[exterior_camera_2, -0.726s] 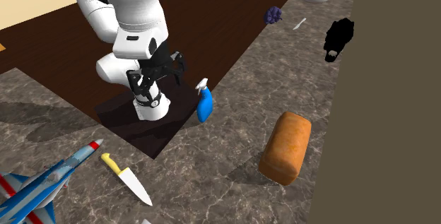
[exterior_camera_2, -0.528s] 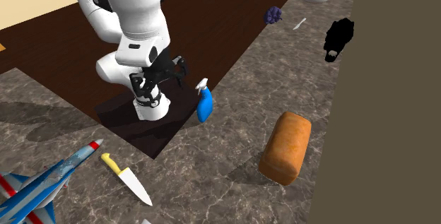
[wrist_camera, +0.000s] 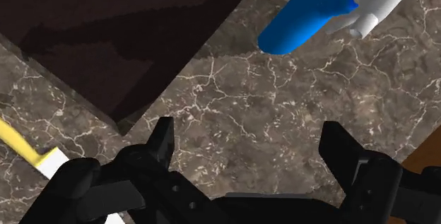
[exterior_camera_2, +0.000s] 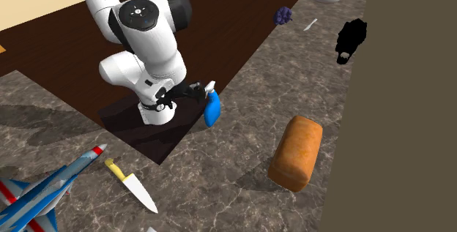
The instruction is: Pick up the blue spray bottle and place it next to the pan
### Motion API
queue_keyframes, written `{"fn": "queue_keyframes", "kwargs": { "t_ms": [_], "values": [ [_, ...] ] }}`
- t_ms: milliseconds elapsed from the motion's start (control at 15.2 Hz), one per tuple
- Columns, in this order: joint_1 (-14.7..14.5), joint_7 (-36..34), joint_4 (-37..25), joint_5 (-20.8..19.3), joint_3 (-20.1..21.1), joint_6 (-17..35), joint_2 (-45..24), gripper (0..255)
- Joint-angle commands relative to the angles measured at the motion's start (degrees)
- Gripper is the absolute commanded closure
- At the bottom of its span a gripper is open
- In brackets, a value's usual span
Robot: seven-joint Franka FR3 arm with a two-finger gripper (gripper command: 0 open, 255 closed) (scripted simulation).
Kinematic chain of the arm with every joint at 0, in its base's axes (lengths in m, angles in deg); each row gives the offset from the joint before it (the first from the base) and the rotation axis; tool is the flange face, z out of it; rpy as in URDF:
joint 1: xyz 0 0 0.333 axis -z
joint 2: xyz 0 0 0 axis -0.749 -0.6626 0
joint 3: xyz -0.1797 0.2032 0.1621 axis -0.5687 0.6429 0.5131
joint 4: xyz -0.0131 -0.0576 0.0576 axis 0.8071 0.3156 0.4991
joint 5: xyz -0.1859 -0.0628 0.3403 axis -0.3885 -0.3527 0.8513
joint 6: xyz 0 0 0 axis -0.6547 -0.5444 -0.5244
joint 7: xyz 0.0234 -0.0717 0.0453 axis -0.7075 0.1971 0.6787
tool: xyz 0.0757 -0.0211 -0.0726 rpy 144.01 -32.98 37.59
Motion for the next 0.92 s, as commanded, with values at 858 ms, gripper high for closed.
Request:
{"fn": "queue_keyframes", "kwargs": {
  "t_ms": [858],
  "values": [
    [-2.3, -28.0, 15.7, 28.8, 9.1, 19.5, -7.8, 0]
  ]
}}
